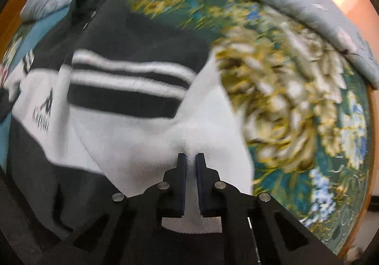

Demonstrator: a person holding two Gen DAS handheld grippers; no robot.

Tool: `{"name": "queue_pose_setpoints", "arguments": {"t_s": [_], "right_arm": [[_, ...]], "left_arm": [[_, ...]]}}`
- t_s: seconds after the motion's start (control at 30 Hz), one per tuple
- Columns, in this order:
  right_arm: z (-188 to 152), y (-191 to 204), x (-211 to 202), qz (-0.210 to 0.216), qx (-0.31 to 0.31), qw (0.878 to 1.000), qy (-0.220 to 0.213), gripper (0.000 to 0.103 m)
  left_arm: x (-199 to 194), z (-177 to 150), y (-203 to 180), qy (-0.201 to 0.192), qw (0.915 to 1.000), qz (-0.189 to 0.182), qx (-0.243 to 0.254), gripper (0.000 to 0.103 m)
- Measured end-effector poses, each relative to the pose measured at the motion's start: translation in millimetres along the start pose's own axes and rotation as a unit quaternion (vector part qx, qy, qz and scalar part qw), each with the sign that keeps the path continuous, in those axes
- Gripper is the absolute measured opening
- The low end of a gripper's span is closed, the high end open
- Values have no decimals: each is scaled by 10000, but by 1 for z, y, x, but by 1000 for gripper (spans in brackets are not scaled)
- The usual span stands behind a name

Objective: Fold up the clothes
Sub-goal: 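Fold the held sleeve across the jacket front and open the right tool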

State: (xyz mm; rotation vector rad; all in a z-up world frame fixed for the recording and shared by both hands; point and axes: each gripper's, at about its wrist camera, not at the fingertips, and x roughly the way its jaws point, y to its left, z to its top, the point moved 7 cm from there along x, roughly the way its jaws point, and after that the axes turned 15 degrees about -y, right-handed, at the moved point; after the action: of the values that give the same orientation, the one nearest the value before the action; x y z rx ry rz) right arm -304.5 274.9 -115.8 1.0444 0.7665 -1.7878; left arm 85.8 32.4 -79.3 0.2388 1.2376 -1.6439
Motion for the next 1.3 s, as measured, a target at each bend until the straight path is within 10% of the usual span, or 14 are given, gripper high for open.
{"name": "queue_pose_setpoints", "arguments": {"t_s": [0.23,0.53,0.6,0.67,0.73,0.9,1.1,1.3], "right_arm": [[94,-90,-22,-1243,596,9862,-912,7],[152,-128,-1,-2016,627,9729,-945,0],[145,-125,-13,-1627,742,9778,-1091,3],[126,-121,-17,-1126,923,9838,-1049,47],[96,-116,-21,-766,1077,9868,-933,66],[-3,-131,-12,-483,2381,9693,-388,70],[-45,-129,14,480,4608,8852,-426,83],[-40,-127,26,-329,4597,8866,-381,86]], "left_arm": [[4,0,5,72,9999,68,-109,81],[6,-2,13,150,9993,169,-286,81],[6,-2,14,159,9992,161,-322,81],[7,-3,13,193,9992,132,-338,81],[6,-4,11,212,9992,108,-313,81],[8,-9,3,317,9994,87,-127,81],[0,-7,4,215,9997,105,-98,81],[-1,-6,7,193,9995,91,-216,81]]}}
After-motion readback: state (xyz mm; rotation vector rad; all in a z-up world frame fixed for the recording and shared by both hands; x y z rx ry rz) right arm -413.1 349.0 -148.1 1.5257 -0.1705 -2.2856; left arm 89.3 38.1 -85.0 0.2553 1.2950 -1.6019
